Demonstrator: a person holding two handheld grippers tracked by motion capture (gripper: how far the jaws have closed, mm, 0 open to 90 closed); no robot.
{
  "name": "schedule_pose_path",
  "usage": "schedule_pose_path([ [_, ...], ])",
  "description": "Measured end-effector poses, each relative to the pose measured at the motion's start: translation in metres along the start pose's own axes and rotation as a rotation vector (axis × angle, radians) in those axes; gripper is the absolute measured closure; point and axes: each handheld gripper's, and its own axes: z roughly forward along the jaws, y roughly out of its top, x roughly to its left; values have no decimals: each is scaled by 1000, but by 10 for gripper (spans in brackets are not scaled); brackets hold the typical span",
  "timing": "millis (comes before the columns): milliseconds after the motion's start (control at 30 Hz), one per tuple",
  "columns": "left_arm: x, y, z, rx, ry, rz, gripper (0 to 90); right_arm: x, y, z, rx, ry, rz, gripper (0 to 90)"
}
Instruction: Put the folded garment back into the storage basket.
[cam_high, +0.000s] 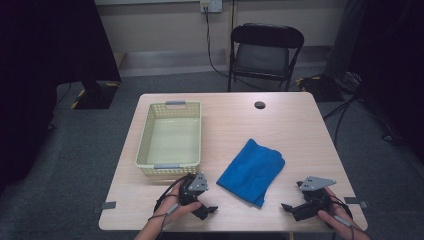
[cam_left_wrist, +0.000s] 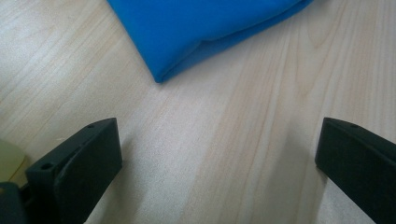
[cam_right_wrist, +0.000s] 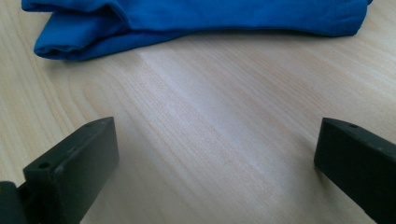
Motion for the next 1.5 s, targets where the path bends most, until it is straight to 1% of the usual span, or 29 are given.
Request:
schedule_pose_path([
  [133,0,1,0,10,1,-1,0,0,0,0,0,0,0,0],
  [167,0,4,0,33,4,3,0,0,0,0,0,0,0,0],
  [267,1,7,0,46,5,1,7,0,0,0,0,0,0,0],
  [300,1,8,1,48,11,-10,16,0,0,0,0,0,0,0],
  [333,2,10,1,49,5,-37,28,0,0,0,0,0,0,0],
  [367,2,10,1,49,5,-37,33,0,0,0,0,0,0,0],
  [400,3,12,1,51,2,-53,33,0,0,0,0,0,0,0],
  [433,3,17,1,47,-5,-65,42,0,0,0,0,0,0,0],
  [500,3,22,1,39,2,-78,42,0,0,0,0,0,0,0],
  [567,3,24,1,35,-2,-85,41,0,0,0,0,0,0,0],
  [633,3,29,2,34,3,-89,42,0,0,0,0,0,0,0],
  [700,3,33,3,25,-6,-84,46,0,0,0,0,0,0,0],
  [833,2,41,5,16,-8,-79,57,0,0,0,0,0,0,0],
  [867,1,43,6,17,-12,-71,62,0,0,0,0,0,0,0],
  [900,2,45,6,21,-7,-64,62,0,0,0,0,0,0,0],
  [933,2,47,7,14,-2,-70,61,0,0,0,0,0,0,0],
  [967,1,48,7,9,-8,-75,61,0,0,0,0,0,0,0],
  [1033,1,52,9,10,-8,-72,61,0,0,0,0,0,0,0],
  [1067,2,55,10,12,-4,-64,61,0,0,0,0,0,0,0],
  [1100,2,56,10,9,0,-69,61,0,0,0,0,0,0,0],
  [1167,2,59,12,12,-4,-61,62,0,0,0,0,0,0,0],
  [1300,4,64,13,3,-1,-65,63,0,0,0,0,0,0,0],
  [1333,4,65,13,-4,-2,-73,63,0,0,0,0,0,0,0],
  [1400,5,67,13,-4,-10,-74,67,0,0,0,0,0,0,0],
  [1500,6,70,15,-9,-8,-80,70,0,0,0,0,0,0,0],
])
